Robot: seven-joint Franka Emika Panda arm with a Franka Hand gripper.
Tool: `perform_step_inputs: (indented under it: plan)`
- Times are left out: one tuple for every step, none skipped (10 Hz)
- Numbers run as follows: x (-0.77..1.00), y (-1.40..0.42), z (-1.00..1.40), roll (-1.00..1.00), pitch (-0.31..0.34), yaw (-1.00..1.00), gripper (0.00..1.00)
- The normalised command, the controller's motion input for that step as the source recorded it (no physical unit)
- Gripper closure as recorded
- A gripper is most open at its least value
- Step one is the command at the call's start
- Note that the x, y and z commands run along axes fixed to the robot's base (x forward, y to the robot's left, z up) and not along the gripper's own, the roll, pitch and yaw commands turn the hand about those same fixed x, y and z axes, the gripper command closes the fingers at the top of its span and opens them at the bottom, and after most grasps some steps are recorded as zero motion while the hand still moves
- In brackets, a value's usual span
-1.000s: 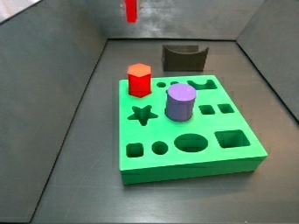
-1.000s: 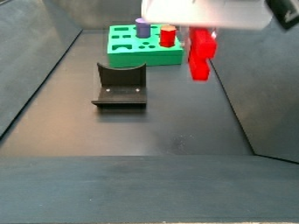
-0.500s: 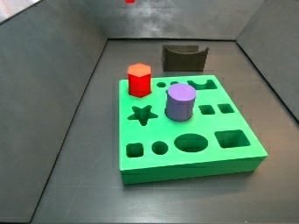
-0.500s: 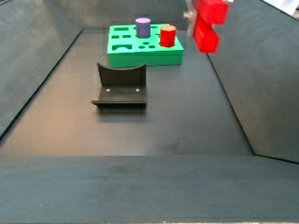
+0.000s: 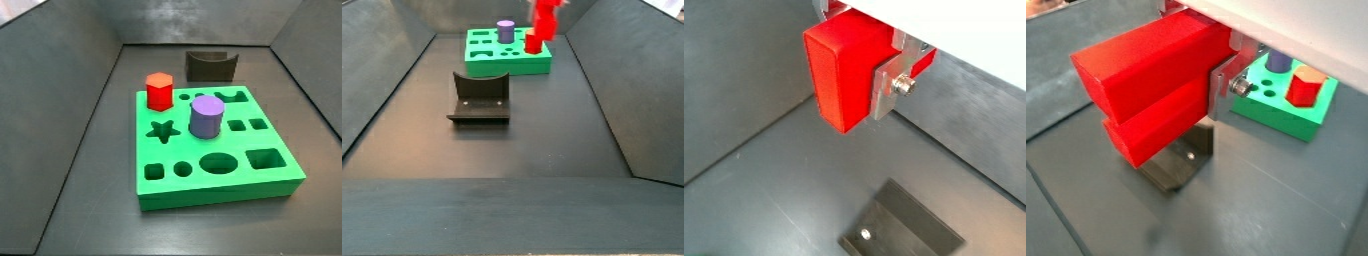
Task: Pick up the double-square object. Move up. Rotate the double-square object. Place the double-square object on the fixture. Regrasp the double-square object. Move to above the board. Insert the double-square object.
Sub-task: Place the double-square object on the fixture.
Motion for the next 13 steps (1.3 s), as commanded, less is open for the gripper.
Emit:
perform_step_inputs:
  plan:
    - [1.0,-0.07,0.14,-0.12,0.001,0.0,1.0]
    - [1.0,-0.07,0.13,-0.11,0.025,0.0,1.0]
    - [1.0,-0.05,0.11,-0.1,0.065,0.01,1.0]
    - [1.0,-0.04,0.1,-0.09,0.096,0.01,1.0]
    - [1.0,-0.04,0.09,-0.08,0.115,0.01,1.0]
    - [1.0,-0.03,0.08,-0.07,0.128,0.01,1.0]
    - [1.0,-0.02,0.07,-0.05,0.136,0.01,1.0]
    - [1.0,-0.02,0.05,-0.04,0.137,0.02,1.0]
    - [1.0,-0.02,0.05,-0.02,0.141,0.02,1.0]
    - [0.61,-0.57,-0.71,-1.0,0.187,0.1,1.0]
    - [0.56,-0.51,-0.67,-1.0,0.179,0.1,1.0]
    - [0.5,-0.26,-0.47,-1.0,0.171,0.08,1.0]
    - [0.41,-0.14,-0.27,-1.0,0.165,0.05,1.0]
